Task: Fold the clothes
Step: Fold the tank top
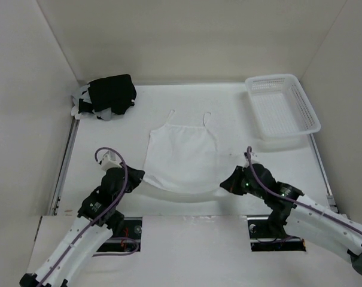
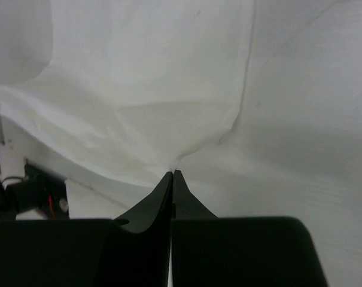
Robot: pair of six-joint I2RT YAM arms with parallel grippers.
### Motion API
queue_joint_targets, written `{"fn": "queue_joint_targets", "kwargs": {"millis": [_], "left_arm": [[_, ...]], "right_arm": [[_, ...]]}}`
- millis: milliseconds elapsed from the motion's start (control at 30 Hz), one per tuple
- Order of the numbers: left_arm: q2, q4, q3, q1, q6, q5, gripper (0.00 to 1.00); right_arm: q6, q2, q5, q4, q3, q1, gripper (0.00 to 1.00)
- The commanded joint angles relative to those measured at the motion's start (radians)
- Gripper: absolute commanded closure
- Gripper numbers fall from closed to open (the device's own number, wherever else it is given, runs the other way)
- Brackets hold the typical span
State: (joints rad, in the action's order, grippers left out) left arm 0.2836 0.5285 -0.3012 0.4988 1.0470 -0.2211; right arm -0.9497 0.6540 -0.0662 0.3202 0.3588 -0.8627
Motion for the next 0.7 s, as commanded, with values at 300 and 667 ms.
{"fn": "queue_joint_targets", "kwargs": {"millis": [300, 667], "left_arm": [[0.779, -0.639, -0.304, -0.165, -0.084, -0.029, 0.96], [1.112, -0.780, -0.559, -0.234, -0.084, -0.046, 0.95]], "right_arm": [[0.241, 0.519, 0.054, -0.237, 0.406, 0.396, 1.00], [0.256, 0.878, 0.137, -0.282, 0.727, 0.535, 1.00]]}}
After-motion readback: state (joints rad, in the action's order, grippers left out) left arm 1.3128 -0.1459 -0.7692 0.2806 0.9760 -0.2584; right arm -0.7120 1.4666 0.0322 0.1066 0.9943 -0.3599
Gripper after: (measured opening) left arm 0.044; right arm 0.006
